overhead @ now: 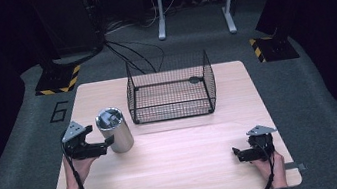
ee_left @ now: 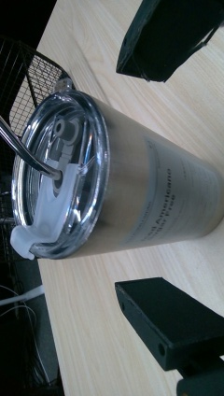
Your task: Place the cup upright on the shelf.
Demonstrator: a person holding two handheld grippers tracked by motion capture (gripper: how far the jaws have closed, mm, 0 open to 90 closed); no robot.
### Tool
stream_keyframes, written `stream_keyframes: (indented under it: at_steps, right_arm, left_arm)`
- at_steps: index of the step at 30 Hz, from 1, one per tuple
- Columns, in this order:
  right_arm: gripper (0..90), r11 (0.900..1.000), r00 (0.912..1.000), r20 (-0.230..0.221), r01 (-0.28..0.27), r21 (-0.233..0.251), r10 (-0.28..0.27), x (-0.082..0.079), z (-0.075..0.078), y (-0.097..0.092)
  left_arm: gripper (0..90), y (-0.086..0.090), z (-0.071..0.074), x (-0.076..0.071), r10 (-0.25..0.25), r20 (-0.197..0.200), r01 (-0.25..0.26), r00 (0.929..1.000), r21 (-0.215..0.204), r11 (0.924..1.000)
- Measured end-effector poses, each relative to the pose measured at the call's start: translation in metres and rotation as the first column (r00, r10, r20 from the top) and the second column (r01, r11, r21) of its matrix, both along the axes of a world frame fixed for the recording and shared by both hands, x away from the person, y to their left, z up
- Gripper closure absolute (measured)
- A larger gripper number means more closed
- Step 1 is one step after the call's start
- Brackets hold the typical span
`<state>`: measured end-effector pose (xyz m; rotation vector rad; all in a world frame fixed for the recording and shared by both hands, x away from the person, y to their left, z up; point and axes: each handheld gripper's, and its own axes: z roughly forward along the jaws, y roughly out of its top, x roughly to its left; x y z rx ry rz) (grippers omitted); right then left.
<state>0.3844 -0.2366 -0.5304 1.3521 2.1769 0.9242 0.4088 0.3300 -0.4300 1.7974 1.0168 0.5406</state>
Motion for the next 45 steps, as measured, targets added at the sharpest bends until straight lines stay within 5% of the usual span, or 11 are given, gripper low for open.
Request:
stream_keyframes:
  at_steps: [27,45]
  right_arm:
    - [0.0,1.0,1.0,0.001,0.0,-0.001,0.0,0.0,0.0,0.0]
    - [0.0,1.0,1.0,0.0,0.0,-0.001,0.0,0.0,0.0,0.0]
  left_arm:
    - [0.0,-0.014,-0.003,0.026,-0.038,0.021,0.038,0.9991,-0.013,0.9992]
    - [1.8,-0.026,-0.01,0.036,-0.001,0.063,0.001,0.998,0.001,1.0]
